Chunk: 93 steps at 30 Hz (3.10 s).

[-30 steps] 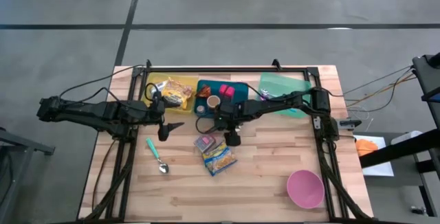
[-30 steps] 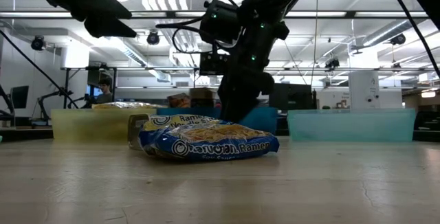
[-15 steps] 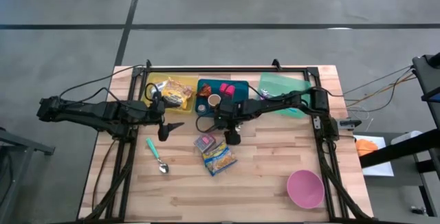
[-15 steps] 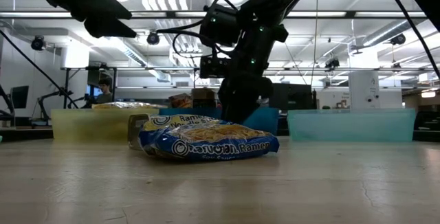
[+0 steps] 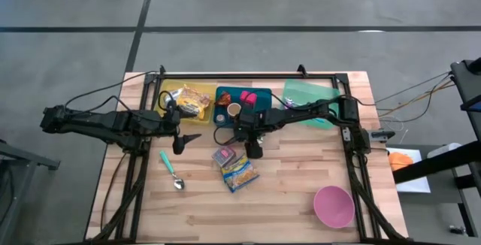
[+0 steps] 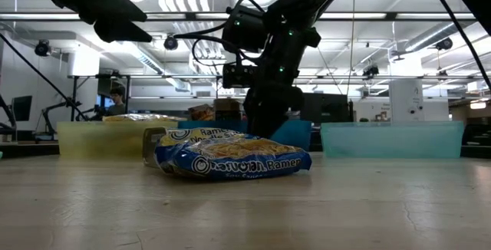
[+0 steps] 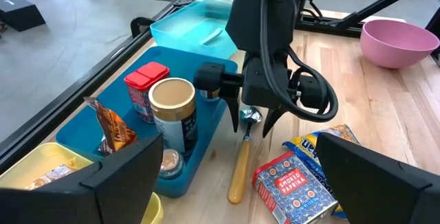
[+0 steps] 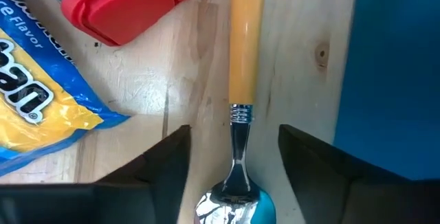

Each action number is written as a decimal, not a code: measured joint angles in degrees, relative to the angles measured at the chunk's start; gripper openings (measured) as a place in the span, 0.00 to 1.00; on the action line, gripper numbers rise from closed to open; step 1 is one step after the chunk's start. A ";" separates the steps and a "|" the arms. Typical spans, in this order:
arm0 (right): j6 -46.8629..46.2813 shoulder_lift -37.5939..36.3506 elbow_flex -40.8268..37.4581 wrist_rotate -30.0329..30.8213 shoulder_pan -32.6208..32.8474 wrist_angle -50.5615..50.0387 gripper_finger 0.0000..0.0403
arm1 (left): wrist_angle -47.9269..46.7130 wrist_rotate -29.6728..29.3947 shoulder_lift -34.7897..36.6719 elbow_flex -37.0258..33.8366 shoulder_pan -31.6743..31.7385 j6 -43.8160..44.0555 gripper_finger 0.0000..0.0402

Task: Pick & Place Food Item
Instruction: Put the orange spoon into the green bin

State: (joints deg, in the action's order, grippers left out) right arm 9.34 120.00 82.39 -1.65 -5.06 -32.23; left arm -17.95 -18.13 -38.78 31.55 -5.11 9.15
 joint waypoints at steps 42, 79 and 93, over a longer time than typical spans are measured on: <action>-3.28 0.02 -0.33 -0.36 -0.31 -1.49 0.50 | -1.71 0.17 0.00 0.00 -0.02 1.55 0.96; -4.59 -0.17 -3.08 -1.51 -0.22 1.67 0.50 | -1.66 0.22 0.00 0.00 -0.02 1.76 0.96; -5.13 -0.13 -3.30 -1.97 -0.22 6.55 0.50 | -1.62 0.22 0.00 0.00 0.00 1.79 0.96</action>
State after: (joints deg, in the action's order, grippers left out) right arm 4.21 119.87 79.09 -3.62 -5.28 -25.68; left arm -19.57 -17.91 -38.79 31.55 -5.10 10.94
